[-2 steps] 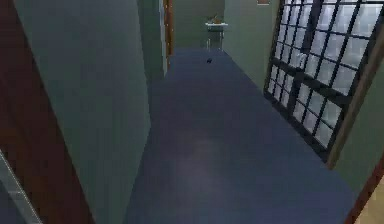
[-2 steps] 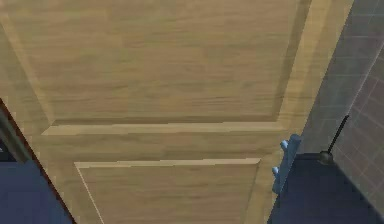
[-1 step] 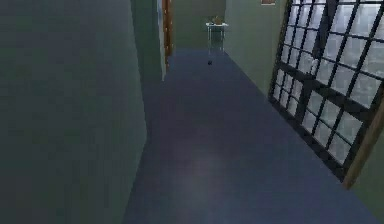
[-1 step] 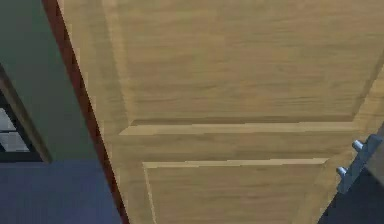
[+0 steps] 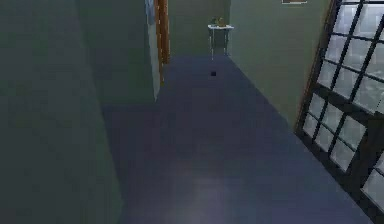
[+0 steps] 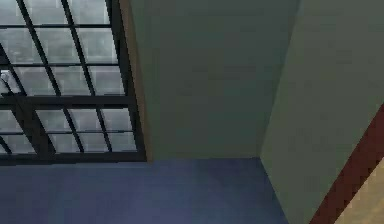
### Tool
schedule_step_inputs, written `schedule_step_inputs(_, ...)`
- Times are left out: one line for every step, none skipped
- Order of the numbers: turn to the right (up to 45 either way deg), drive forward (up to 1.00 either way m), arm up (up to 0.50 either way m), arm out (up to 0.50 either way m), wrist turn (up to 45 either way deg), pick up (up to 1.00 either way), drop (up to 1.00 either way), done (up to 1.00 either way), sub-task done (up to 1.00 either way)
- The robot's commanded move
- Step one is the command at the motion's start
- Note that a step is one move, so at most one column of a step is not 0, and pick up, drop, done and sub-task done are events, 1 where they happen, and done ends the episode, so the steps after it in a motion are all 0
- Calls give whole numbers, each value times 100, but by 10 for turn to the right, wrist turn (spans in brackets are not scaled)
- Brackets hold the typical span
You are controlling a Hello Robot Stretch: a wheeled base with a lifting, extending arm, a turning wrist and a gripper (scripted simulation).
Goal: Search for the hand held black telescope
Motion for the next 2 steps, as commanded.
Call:
schedule_step_inputs(0, 100, 0, 0, 0, 0, 0, 0, 0)
schedule_step_inputs(-30, 0, 0, 0, 0, 0, 0, 0, 0)
